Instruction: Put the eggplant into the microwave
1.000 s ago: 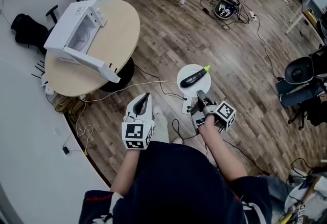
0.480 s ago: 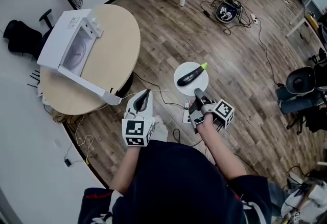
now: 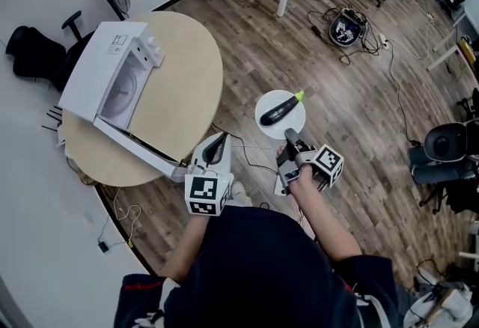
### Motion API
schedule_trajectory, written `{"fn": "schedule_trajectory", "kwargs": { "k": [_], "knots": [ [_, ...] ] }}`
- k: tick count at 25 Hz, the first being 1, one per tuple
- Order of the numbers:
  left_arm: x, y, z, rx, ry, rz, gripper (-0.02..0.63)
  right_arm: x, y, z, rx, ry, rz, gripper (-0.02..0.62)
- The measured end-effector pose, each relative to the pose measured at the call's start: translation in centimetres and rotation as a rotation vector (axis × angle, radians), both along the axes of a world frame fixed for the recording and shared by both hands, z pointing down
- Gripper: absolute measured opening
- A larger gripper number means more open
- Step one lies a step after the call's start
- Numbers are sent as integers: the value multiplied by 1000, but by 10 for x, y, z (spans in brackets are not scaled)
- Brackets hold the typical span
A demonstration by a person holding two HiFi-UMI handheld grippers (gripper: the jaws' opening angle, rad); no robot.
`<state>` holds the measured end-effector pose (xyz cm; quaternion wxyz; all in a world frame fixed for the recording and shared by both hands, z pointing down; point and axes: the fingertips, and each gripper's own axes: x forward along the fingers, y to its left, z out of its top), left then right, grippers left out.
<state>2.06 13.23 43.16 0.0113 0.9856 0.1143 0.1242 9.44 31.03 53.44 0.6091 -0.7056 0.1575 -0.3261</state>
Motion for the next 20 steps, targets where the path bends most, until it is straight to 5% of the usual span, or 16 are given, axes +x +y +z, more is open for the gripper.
{"fn": "schedule_trajectory", "kwargs": {
  "k": [20],
  "knots": [
    [58, -71, 8, -47, 0, -71, 17, 80, -106, -5, -35, 0, -119, 20]
  ]
}}
